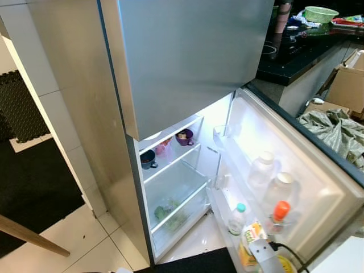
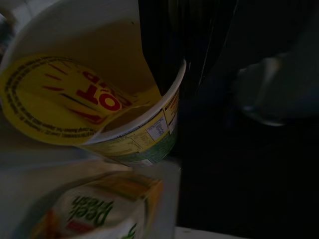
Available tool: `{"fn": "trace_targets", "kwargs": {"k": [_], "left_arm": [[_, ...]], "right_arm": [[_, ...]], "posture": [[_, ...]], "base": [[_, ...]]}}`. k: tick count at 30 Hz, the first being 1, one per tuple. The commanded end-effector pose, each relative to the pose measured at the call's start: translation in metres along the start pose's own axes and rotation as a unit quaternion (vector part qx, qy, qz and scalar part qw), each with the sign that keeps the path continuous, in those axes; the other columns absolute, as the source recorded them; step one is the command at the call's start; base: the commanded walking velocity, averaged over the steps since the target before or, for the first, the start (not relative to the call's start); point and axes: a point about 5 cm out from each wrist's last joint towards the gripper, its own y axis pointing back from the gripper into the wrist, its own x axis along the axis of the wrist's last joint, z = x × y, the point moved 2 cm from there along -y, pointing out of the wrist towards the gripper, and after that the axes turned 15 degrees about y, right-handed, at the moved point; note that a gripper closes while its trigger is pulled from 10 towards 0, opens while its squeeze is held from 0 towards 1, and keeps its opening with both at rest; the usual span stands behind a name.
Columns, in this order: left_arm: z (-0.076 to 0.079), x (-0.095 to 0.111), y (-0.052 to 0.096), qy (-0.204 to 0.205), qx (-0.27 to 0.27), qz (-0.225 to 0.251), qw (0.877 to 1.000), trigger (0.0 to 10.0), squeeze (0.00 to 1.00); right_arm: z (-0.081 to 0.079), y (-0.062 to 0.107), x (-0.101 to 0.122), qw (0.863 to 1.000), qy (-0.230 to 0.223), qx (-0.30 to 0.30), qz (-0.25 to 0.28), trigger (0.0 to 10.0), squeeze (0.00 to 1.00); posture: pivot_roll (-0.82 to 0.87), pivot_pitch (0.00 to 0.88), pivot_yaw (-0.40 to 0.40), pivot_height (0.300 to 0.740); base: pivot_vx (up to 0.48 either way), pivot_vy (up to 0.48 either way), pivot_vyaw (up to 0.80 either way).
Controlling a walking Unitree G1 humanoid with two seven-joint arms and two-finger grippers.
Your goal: Restocking fridge
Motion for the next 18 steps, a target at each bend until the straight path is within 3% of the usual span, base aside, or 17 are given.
{"fn": "trace_targets", "kwargs": {"k": [1,4,5,10,15,18], "left_arm": [[0.001,-0.031,0.002,0.006,0.006,-0.057,0.998,10.0,0.00],[0.001,-0.031,0.001,0.006,0.006,-0.056,0.998,10.0,0.00],[0.001,-0.031,0.001,0.005,0.007,-0.056,0.998,10.0,0.00],[0.001,-0.031,0.002,0.004,0.009,-0.056,0.998,10.0,0.00],[0.000,-0.029,0.001,0.009,0.017,-0.047,0.999,10.0,0.00],[-0.002,-0.025,0.001,0.024,0.028,-0.029,0.999,10.0,0.00]], "right_arm": [[0.015,0.000,0.010,0.999,-0.005,-0.032,0.010,10.0,0.00],[0.025,0.001,0.006,0.998,-0.009,-0.055,0.004,10.0,0.00],[0.037,0.004,0.001,0.997,-0.021,-0.077,-0.004,10.0,0.00],[0.046,0.006,-0.007,0.996,-0.028,-0.089,-0.015,10.0,0.00],[-0.001,0.005,-0.028,0.999,-0.017,-0.005,-0.049,10.0,0.00],[-0.017,0.006,-0.036,0.998,-0.014,0.018,-0.061,10.0,0.00]], "posture": [[-0.10,0.000,-0.017,0.740],[-0.10,0.000,-0.017,0.740],[-0.10,0.000,-0.016,0.740],[-0.10,0.000,-0.016,0.740],[-0.11,0.000,-0.021,0.740],[-0.11,0.000,-0.021,0.740]], "base": [[0.000,0.000,0.00],[0.000,0.000,0.00],[0.000,0.000,0.00],[0.000,0.000,0.00],[0.000,0.000,0.00],[0.000,0.000,0.00]]}}
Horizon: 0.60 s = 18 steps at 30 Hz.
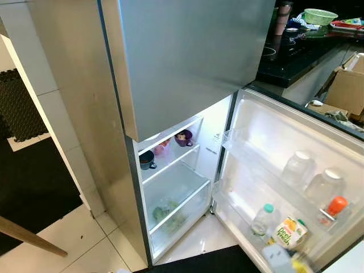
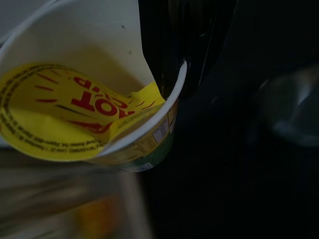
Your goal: Restocking fridge
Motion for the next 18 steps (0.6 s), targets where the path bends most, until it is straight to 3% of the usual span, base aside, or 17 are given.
{"fn": "trace_targets", "kwargs": {"k": [1,7,11,13,17,18], "left_arm": [[-0.002,-0.020,0.001,0.029,0.021,-0.025,0.999,10.0,0.00],[-0.020,-0.001,0.005,0.086,0.094,0.035,0.991,10.0,0.00],[-0.024,0.004,0.006,0.107,0.106,0.052,0.987,10.0,0.00],[-0.030,0.011,0.008,0.138,0.128,0.077,0.979,10.0,0.00],[-0.032,0.015,0.009,0.152,0.136,0.088,0.975,10.0,0.00],[-0.034,0.022,0.009,0.175,0.145,0.109,0.968,10.0,0.00]], "right_arm": [[-0.008,0.000,-0.007,1.000,0.003,0.014,-0.011,10.0,0.00],[-0.035,0.004,-0.028,0.998,0.023,0.055,-0.037,10.0,0.00],[-0.037,0.004,-0.031,0.997,0.018,0.060,-0.040,10.0,0.00],[-0.040,0.005,-0.032,0.996,0.020,0.071,-0.040,10.0,0.00],[-0.041,0.005,-0.031,0.996,0.017,0.075,-0.037,10.0,0.00],[-0.042,0.004,-0.028,0.996,0.022,0.079,-0.032,10.0,0.00]], "posture": [[-0.11,0.000,-0.021,0.740],[-0.10,0.000,-0.025,0.740],[-0.10,0.000,-0.025,0.740],[-0.10,0.000,-0.024,0.740],[-0.10,0.000,-0.024,0.740],[-0.11,0.000,-0.024,0.740]], "base": [[0.000,0.000,0.00],[0.000,0.000,0.00],[0.000,0.000,0.00],[0.000,0.000,0.00],[0.000,0.000,0.00],[0.000,0.000,0.79]]}}
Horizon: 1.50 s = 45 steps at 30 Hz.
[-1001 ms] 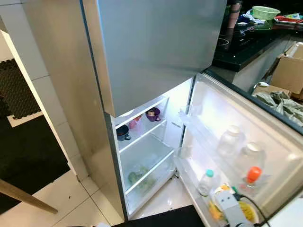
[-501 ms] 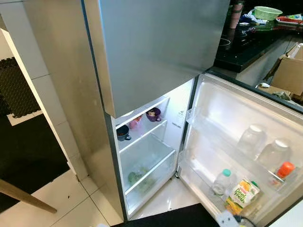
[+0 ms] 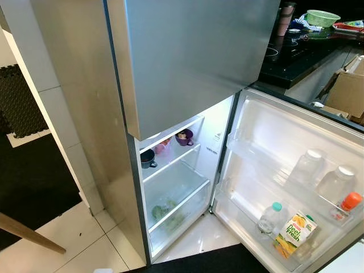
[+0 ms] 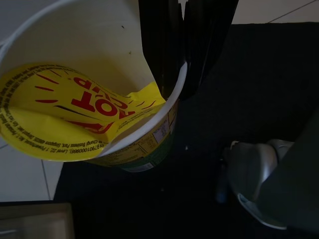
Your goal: Restocking fridge
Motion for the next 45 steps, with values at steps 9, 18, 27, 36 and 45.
{"fn": "trace_targets", "kwargs": {"k": [9,18,27,36,45], "left_arm": [[0.006,0.022,-0.003,0.048,0.022,0.054,0.997,10.0,0.00],[0.017,0.018,-0.005,0.083,-0.017,0.039,0.996,10.0,0.00],[0.020,0.009,-0.005,0.077,-0.029,0.016,0.996,10.0,0.00],[0.026,0.005,-0.005,0.080,-0.048,0.003,0.996,10.0,0.00],[0.028,0.004,-0.005,0.079,-0.056,-0.002,0.995,10.0,0.00]], "right_arm": [[-0.003,-0.002,0.018,1.000,0.017,0.010,0.022,10.0,0.00],[-0.005,-0.002,0.017,0.999,0.025,0.014,0.019,10.0,0.00],[-0.005,-0.002,0.016,0.999,0.024,0.010,0.018,10.0,0.00],[-0.002,-0.002,0.017,0.999,0.030,0.004,0.016,10.0,0.00],[-0.001,-0.002,0.019,0.999,0.032,0.002,0.019,10.0,0.00]], "posture": [[-0.10,0.000,-0.027,0.740],[-0.09,0.000,-0.027,0.740],[-0.09,0.000,-0.031,0.740],[-0.09,0.000,-0.036,0.740],[-0.09,0.000,-0.036,0.740]], "base": [[0.000,0.000,0.79],[0.000,0.000,0.79],[0.000,0.000,0.44],[0.000,-0.419,0.00],[0.000,-0.435,0.00]]}}
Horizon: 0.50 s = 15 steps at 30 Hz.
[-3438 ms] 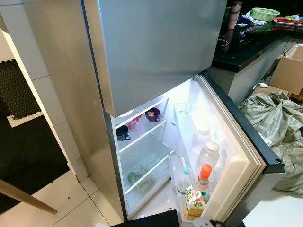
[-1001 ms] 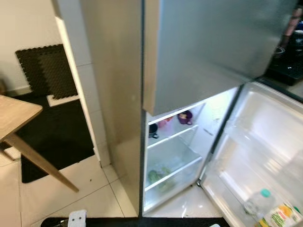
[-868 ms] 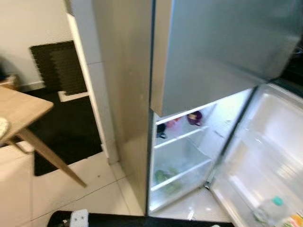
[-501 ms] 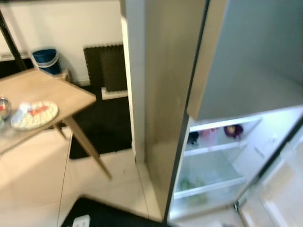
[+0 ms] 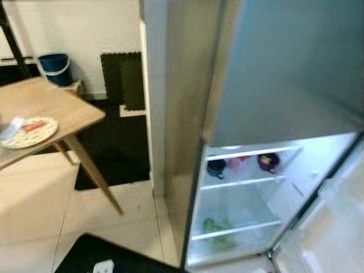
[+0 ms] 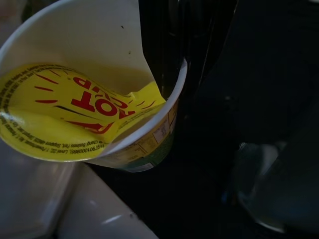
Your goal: Restocking fridge
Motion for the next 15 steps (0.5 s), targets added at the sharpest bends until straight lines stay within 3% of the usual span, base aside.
{"fn": "trace_targets", "kwargs": {"k": [1,7,15], "left_arm": [[0.0016,-0.0029,-0.0003,-0.003,-0.002,-0.007,1.000,10.0,0.00],[0.0015,-0.0032,-0.0002,-0.003,-0.005,-0.010,1.000,10.0,0.00],[0.0011,-0.0058,0.0000,-0.002,-0.003,-0.013,1.000,10.0,0.00]], "right_arm": [[0.0001,-0.0004,0.0037,1.000,0.007,-0.003,0.004,10.0,0.00],[-0.0011,-0.0004,0.0026,1.000,0.012,-0.002,0.003,10.0,0.00],[-0.0017,-0.0002,0.0006,1.000,0.017,0.000,0.002,10.0,0.00]], "posture": [[-0.09,0.000,-0.036,0.740],[-0.09,0.000,-0.033,0.740],[-0.10,0.000,-0.032,0.740]], "base": [[0.000,-0.435,0.00],[0.000,-0.427,0.00],[0.000,0.000,0.00]]}}
